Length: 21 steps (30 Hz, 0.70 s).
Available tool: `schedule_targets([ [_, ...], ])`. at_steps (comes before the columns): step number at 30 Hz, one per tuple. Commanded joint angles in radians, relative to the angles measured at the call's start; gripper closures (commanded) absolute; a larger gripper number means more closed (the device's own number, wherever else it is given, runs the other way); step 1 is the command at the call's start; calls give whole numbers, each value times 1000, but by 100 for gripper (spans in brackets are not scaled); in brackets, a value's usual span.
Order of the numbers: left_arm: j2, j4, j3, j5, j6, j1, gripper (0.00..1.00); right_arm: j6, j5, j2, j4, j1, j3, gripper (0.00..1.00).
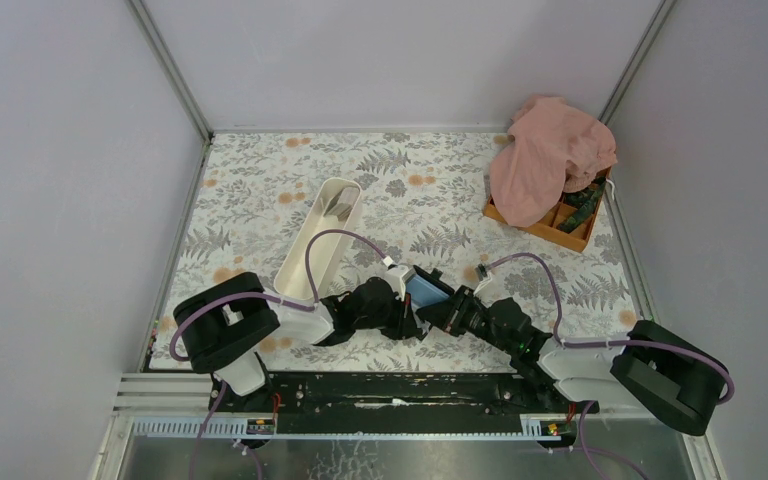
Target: Take the credit cards out of the card holder
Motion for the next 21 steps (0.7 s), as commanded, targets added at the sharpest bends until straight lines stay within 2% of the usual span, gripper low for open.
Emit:
schedule_targets([
  [1,29,-53,-18,-5,6,-12,100,-38,-27,-43,-39,10,-7,87],
  [9,43,-48,-12,-2,6,-12,100,-148,-13,-169,-332,11,49,81],
  [21,58,-44,-3,7,4,-12,100,-215,0,-207,-455,10,72,79],
])
